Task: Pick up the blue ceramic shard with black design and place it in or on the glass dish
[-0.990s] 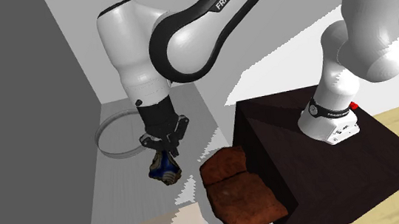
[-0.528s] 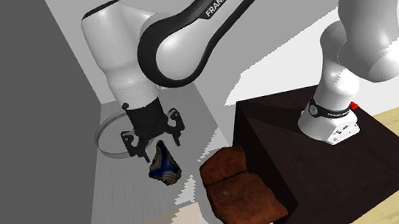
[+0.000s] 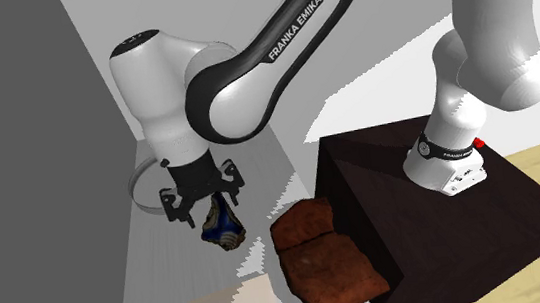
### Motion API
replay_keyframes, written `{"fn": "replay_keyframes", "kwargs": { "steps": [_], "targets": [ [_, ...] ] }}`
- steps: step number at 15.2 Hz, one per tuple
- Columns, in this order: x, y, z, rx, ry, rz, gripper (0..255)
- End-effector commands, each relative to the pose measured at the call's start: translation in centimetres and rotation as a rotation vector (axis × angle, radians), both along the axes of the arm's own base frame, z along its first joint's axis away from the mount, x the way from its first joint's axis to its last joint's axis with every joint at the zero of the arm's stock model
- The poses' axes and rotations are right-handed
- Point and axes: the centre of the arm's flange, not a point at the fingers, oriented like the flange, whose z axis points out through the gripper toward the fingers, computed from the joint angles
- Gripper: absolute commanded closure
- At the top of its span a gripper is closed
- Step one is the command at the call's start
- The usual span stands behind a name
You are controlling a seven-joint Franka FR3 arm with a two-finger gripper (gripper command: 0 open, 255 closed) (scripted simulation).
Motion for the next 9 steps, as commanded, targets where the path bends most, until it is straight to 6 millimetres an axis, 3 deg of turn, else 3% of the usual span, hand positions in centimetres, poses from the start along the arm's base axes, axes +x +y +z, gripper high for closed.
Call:
{"fn": "replay_keyframes", "kwargs": {
  "steps": [1,8,9],
  "targets": [
    [-0.12,0.05,-0.72,0.000,-0.001,0.000,0],
    [-0.12,0.06,-0.71,0.000,-0.001,0.000,0],
    [-0.12,0.06,-0.71,0.000,-0.001,0.000,255]
  ]
}}
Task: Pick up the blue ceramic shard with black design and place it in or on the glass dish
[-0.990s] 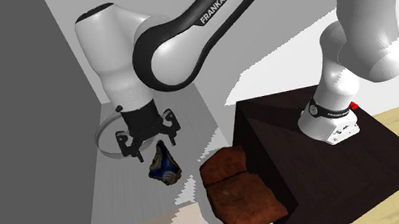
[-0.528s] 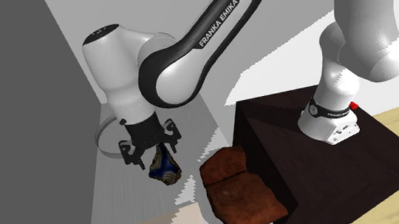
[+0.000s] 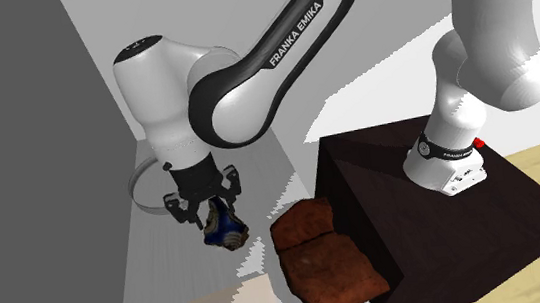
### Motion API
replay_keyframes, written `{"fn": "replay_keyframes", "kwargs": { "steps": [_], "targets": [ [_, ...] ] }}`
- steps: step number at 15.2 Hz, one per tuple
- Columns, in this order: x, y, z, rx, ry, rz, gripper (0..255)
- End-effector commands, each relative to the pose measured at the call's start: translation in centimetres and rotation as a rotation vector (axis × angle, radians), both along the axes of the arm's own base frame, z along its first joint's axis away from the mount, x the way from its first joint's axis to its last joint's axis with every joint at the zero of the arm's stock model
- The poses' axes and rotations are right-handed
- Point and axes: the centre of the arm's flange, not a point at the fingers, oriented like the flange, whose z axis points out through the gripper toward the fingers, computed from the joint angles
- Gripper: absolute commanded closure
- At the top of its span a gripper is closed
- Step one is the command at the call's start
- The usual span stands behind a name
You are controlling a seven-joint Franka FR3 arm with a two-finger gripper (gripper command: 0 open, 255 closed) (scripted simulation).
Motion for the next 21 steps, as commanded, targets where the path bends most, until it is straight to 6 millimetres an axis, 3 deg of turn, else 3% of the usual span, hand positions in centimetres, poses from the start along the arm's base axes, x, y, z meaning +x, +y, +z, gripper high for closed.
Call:
{"fn": "replay_keyframes", "kwargs": {
  "steps": [1,9,21],
  "targets": [
    [0.0,0.0,0.0,0.000,0.000,0.000,255],
    [0.0,0.0,0.0,0.000,0.000,0.000,255],
    [0.0,0.0,6.3,0.000,0.000,0.000,255]
  ]
}}
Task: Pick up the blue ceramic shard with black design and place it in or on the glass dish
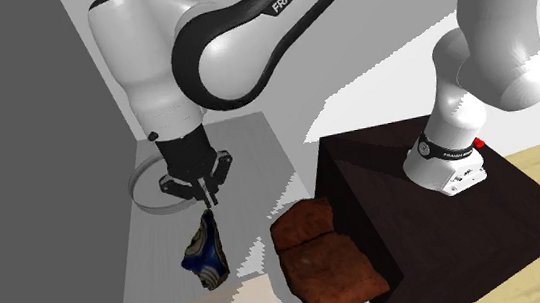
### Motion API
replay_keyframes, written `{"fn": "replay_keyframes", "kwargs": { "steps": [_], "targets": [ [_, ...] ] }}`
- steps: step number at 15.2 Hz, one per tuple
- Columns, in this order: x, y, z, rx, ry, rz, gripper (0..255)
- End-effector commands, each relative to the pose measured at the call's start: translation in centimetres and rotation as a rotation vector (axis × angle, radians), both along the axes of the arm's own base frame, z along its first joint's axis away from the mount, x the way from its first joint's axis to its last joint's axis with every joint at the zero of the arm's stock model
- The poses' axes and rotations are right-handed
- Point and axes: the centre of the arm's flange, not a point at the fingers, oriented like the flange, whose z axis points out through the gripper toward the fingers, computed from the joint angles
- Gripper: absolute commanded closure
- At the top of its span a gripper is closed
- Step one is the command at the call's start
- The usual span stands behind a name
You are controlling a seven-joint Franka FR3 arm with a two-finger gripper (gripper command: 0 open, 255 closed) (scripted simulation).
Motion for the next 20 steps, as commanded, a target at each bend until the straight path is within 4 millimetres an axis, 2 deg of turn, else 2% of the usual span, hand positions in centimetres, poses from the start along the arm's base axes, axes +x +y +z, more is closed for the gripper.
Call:
{"fn": "replay_keyframes", "kwargs": {
  "steps": [1,2,3,4,9,16,20],
  "targets": [
    [0.0,0.1,1.0,0.000,0.000,0.000,255],
    [0.0,0.1,1.6,0.000,0.000,0.000,255],
    [0.0,0.0,1.0,0.000,0.000,0.000,255],
    [0.0,0.0,1.0,0.000,0.000,0.000,0],
    [1.4,6.1,-1.5,-0.075,-0.032,-0.424,0],
    [1.3,6.3,-5.2,-0.075,-0.032,-0.424,0],
    [1.3,6.3,-5.5,-0.075,-0.032,-0.424,0]
  ]
}}
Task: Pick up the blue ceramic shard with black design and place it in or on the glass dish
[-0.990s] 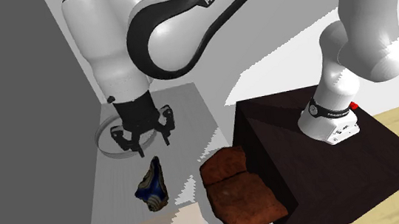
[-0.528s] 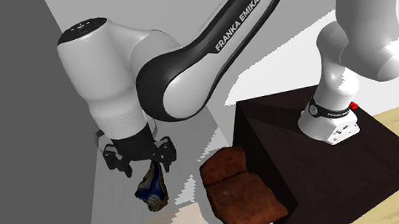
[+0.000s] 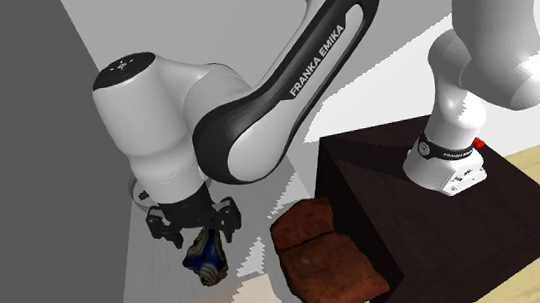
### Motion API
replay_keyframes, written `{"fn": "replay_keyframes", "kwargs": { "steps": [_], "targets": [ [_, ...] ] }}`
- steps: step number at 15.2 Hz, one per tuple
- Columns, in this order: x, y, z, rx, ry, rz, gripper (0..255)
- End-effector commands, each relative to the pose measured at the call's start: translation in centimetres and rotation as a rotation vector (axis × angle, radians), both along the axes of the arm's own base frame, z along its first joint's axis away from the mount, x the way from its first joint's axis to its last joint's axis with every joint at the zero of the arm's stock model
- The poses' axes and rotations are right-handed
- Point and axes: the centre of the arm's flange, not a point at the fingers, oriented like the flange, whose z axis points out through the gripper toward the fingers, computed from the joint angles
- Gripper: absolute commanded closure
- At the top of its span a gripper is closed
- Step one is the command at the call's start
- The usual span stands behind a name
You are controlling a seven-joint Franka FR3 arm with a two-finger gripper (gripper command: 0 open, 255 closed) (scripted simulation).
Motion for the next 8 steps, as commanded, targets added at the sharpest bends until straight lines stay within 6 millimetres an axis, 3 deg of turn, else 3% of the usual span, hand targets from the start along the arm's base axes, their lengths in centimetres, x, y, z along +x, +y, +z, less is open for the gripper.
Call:
{"fn": "replay_keyframes", "kwargs": {
  "steps": [1,5,6,8],
  "targets": [
    [-0.01,0.00,-0.04,0.000,0.000,0.000,0],
    [-0.01,0.00,-0.04,0.000,0.000,0.000,0],
    [-0.01,0.00,-0.04,0.000,0.000,0.000,255],
    [-0.01,0.00,-0.04,0.000,0.000,0.000,255]
  ]
}}
